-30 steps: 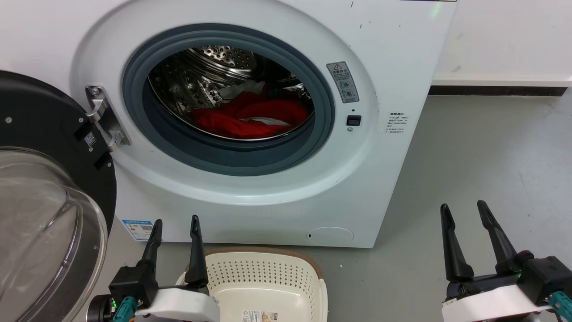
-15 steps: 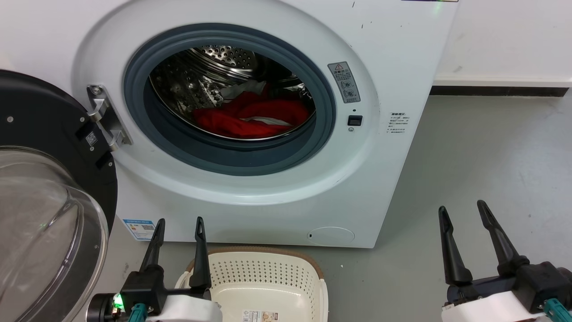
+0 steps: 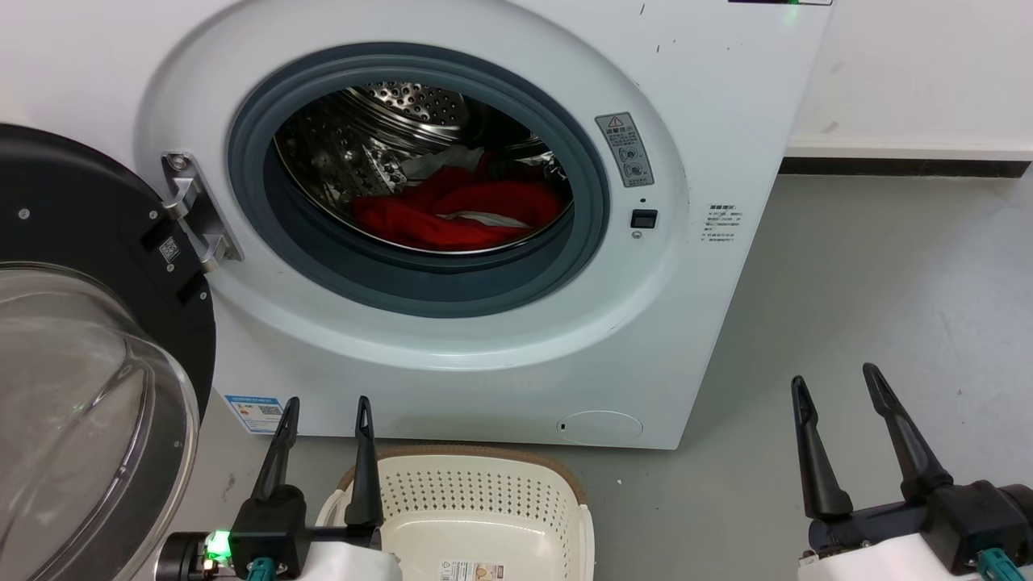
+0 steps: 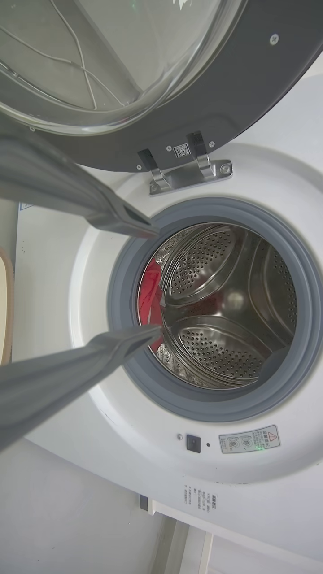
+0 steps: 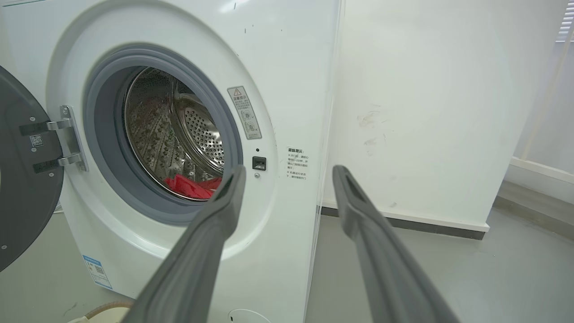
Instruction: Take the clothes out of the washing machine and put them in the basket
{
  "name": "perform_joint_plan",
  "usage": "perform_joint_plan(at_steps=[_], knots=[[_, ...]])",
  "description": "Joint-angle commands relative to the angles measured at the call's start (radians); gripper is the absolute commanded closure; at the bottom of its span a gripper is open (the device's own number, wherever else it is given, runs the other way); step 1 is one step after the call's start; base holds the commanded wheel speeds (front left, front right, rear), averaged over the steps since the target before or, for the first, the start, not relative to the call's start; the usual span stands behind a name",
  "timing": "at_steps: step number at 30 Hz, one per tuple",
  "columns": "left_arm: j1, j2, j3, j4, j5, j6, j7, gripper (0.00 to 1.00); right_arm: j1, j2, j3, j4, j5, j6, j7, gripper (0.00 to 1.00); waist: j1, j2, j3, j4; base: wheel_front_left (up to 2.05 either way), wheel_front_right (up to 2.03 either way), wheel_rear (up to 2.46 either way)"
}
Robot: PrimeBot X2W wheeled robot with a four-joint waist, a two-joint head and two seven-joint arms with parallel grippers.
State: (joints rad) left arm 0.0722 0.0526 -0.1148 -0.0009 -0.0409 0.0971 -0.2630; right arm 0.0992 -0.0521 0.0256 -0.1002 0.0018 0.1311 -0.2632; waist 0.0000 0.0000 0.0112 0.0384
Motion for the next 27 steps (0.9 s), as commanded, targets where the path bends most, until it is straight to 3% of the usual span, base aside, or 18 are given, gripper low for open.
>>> perform_joint_plan(at_steps=[1, 27], knots=[[0.005, -0.002, 0.005, -0.002, -0.006, -0.002, -0.003, 0.0, 0.006, 0.003, -0.002, -0.004, 0.005, -0.001, -0.002, 0.0, 0.0, 0.0, -0.001, 0.0, 0.0, 0.0, 0.0], [0.009, -0.003, 0.01, 0.007, -0.03, -0.004, -0.003, 0.0, 0.0, 0.003, -0.006, 0.014, 0.038, -0.001, -0.002, 0.0, 0.0, 0.0, -0.002, -0.002, 0.0, 0.0, 0.0]])
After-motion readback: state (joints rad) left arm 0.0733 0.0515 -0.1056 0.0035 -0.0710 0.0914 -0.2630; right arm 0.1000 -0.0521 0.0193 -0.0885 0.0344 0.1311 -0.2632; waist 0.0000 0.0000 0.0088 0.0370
